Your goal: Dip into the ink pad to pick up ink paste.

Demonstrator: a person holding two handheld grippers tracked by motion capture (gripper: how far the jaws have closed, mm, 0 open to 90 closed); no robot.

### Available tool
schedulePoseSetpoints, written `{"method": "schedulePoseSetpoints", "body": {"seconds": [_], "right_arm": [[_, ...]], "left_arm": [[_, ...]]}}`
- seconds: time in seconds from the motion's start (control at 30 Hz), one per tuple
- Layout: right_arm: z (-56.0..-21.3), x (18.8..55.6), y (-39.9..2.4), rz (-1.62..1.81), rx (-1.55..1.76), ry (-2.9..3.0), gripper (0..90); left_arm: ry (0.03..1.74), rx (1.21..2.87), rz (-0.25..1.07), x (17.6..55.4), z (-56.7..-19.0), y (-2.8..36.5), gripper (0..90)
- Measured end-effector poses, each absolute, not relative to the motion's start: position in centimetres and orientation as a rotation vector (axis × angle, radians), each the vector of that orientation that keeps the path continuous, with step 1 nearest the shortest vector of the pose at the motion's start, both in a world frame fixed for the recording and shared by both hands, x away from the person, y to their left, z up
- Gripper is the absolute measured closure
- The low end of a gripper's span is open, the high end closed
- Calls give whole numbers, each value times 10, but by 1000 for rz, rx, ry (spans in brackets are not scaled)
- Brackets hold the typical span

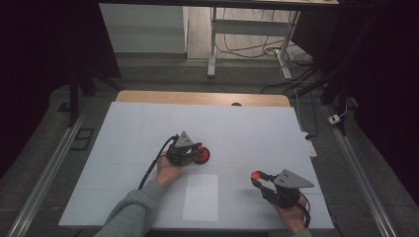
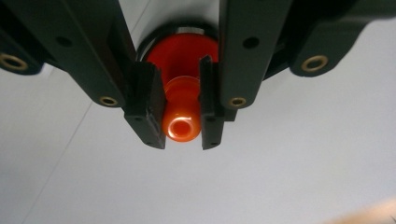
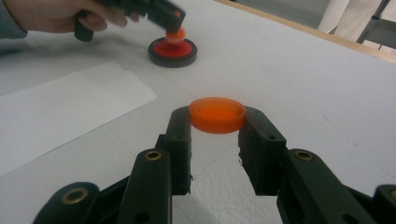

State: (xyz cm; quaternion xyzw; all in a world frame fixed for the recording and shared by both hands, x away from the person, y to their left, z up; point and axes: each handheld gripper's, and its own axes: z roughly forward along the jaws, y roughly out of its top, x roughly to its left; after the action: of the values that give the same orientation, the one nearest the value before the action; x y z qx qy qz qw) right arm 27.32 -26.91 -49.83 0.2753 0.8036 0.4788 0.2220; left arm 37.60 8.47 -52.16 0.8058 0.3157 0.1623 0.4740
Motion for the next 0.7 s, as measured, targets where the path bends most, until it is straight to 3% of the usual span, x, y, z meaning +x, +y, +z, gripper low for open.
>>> {"method": "schedulePoseSetpoints", "body": {"seconds": [0.7], "right_arm": [[-498,274,-270,1327,754,2215,647]], "left_arm": [[751,1903,325,369,-497,97,731]]}}
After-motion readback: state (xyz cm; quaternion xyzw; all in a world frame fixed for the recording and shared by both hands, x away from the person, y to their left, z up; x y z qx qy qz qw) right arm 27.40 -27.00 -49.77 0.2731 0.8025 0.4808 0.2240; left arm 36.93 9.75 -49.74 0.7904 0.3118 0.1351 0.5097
